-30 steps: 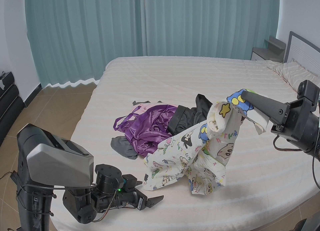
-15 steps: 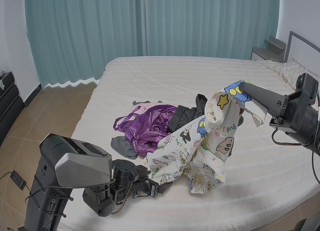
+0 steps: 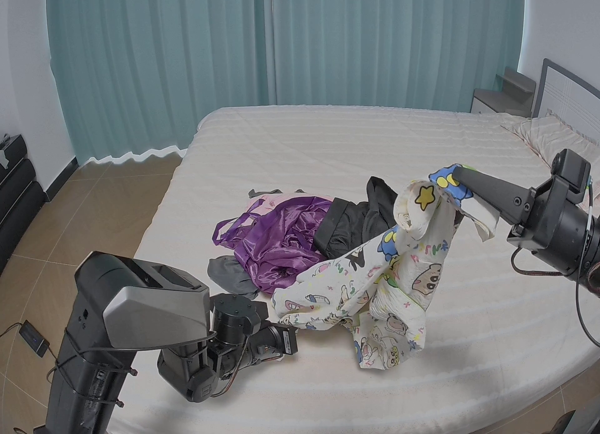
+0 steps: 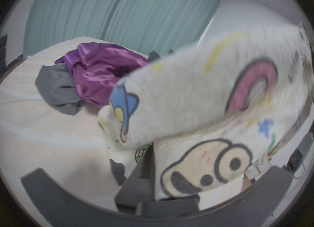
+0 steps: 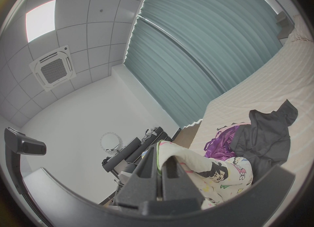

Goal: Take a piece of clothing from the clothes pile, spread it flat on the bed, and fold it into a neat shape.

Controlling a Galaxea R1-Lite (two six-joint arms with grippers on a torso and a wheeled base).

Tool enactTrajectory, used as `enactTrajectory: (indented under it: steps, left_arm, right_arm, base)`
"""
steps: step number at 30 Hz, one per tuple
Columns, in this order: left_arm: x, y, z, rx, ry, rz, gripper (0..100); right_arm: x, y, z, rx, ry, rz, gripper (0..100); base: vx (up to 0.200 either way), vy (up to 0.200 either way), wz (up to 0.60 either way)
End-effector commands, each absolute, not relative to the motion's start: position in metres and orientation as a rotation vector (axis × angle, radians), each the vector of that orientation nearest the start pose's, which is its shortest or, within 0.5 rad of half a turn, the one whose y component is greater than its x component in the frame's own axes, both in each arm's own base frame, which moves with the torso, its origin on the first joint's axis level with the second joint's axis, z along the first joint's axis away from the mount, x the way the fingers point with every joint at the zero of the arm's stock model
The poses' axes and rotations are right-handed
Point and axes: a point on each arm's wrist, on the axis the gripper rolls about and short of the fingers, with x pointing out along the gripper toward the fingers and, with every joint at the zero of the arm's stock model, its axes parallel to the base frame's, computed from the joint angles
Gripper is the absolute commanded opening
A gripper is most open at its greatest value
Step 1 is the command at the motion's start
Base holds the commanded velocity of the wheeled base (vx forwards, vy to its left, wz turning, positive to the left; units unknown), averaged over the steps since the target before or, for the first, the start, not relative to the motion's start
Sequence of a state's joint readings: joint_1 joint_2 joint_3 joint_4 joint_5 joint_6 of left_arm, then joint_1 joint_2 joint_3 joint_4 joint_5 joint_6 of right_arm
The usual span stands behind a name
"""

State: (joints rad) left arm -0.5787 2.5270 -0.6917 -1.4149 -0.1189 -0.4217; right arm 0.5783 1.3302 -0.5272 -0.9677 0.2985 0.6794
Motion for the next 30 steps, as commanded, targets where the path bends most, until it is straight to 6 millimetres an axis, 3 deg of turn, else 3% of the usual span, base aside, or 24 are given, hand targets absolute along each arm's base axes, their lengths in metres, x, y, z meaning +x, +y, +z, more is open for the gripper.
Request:
enactTrajectory:
  steps: [1, 3, 4, 5, 6, 8, 11, 12, 13, 16, 17, 18, 20, 22, 25, 26, 30]
  left_arm:
    - [0.291, -0.188, -0.018, -0.385, 0.528, -0.535, 0]
    - [0.271, -0.177, 0.006, -0.408, 0.531, -0.535, 0]
    - [0.271, -0.177, 0.006, -0.408, 0.531, -0.535, 0]
    - [0.26, -0.171, 0.025, -0.422, 0.499, -0.54, 0]
    - [0.26, -0.171, 0.026, -0.425, 0.497, -0.54, 0]
    - [0.244, -0.164, 0.053, -0.44, 0.444, -0.566, 0]
    - [0.229, -0.163, 0.085, -0.462, 0.361, -0.615, 0]
    - [0.228, -0.163, 0.087, -0.464, 0.357, -0.616, 0]
    - [0.22, -0.162, 0.107, -0.476, 0.305, -0.632, 0]
    - [0.213, -0.162, 0.134, -0.484, 0.274, -0.635, 0]
    - [0.211, -0.161, 0.157, -0.49, 0.249, -0.613, 0]
    - [0.211, -0.161, 0.158, -0.49, 0.248, -0.611, 0]
    - [0.209, -0.159, 0.189, -0.499, 0.215, -0.584, 0]
    - [0.208, -0.157, 0.205, -0.507, 0.19, -0.572, 0]
    - [0.207, -0.156, 0.211, -0.513, 0.174, -0.567, 0]
    - [0.206, -0.155, 0.216, -0.521, 0.148, -0.552, 0]
    - [0.207, -0.155, 0.212, -0.52, 0.157, -0.526, 0]
  right_arm:
    - [0.173, 0.105, 0.22, 0.655, 0.173, 0.816, 0]
    - [0.179, 0.101, 0.2, 0.649, 0.246, 0.759, 0]
    - [0.179, 0.101, 0.2, 0.649, 0.246, 0.759, 0]
    - [0.182, 0.102, 0.182, 0.642, 0.318, 0.728, 0]
    - [0.182, 0.102, 0.181, 0.642, 0.322, 0.726, 0]
    - [0.187, 0.103, 0.162, 0.638, 0.397, 0.69, 0]
    - [0.198, 0.101, 0.154, 0.662, 0.43, 0.641, 0]
    - [0.199, 0.101, 0.153, 0.664, 0.431, 0.639, 0]
    - [0.206, 0.103, 0.154, 0.699, 0.431, 0.617, 0]
    - [0.216, 0.106, 0.162, 0.751, 0.38, 0.6, 0]
    - [0.221, 0.108, 0.171, 0.777, 0.32, 0.591, 0]
    - [0.222, 0.108, 0.172, 0.778, 0.313, 0.59, 0]
    - [0.225, 0.11, 0.195, 0.795, 0.195, 0.597, 0]
    - [0.22, 0.108, 0.22, 0.809, 0.091, 0.626, 0]
    - [0.214, 0.106, 0.235, 0.817, 0.039, 0.651, 0]
    - [0.196, 0.1, 0.26, 0.828, -0.048, 0.707, 0]
    - [0.175, 0.101, 0.263, 0.828, -0.028, 0.784, 0]
  base:
    - [0.0, 0.0, 0.0]
    - [0.0, 0.0, 0.0]
    - [0.0, 0.0, 0.0]
    - [0.0, 0.0, 0.0]
    - [0.0, 0.0, 0.0]
    - [0.0, 0.0, 0.0]
    - [0.0, 0.0, 0.0]
    - [0.0, 0.0, 0.0]
    - [0.0, 0.0, 0.0]
    - [0.0, 0.0, 0.0]
    - [0.0, 0.0, 0.0]
    - [0.0, 0.0, 0.0]
    - [0.0, 0.0, 0.0]
    - [0.0, 0.0, 0.0]
    - [0.0, 0.0, 0.0]
    - [0.0, 0.0, 0.0]
    - [0.0, 0.0, 0.0]
